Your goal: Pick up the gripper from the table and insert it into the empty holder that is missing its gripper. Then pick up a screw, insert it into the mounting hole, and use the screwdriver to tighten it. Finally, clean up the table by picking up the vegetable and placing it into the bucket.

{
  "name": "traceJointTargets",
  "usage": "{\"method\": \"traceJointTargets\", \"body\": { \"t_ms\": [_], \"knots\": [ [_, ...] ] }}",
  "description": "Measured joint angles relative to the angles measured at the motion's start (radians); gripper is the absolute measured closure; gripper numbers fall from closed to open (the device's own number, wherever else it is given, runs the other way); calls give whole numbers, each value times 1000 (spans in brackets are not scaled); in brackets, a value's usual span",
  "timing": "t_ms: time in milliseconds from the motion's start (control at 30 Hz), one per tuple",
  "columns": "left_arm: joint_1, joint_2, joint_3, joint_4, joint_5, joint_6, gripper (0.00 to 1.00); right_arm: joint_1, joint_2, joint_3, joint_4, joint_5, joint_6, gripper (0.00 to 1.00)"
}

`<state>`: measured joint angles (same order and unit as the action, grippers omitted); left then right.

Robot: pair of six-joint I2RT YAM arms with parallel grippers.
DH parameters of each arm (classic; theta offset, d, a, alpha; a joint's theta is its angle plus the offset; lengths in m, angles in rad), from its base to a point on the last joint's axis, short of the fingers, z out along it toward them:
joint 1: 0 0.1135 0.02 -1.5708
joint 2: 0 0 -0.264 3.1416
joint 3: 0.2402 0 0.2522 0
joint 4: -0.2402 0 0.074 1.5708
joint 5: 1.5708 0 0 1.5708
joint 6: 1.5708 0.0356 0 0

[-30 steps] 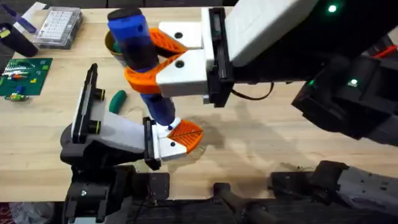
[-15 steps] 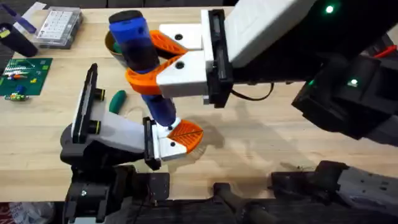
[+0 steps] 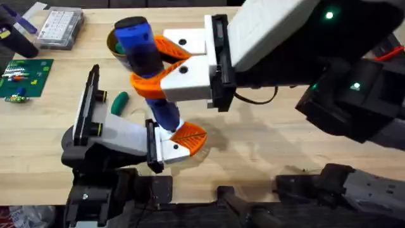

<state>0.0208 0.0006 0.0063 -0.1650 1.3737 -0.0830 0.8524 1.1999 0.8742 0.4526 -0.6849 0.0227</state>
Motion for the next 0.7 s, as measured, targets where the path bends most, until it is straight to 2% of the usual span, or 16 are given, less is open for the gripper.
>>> {"method": "traceJointTargets", "body": {
  "t_ms": [500, 700],
  "knots": [
    [0, 0, 0, -1, 3, 0, 996, 0, 0, 0, -7, 4, 0, 974],
    [0, 0, 0, 0, 3, 0, 996, 0, 0, -5, 97, 4, 5, 974]
  ]
}}
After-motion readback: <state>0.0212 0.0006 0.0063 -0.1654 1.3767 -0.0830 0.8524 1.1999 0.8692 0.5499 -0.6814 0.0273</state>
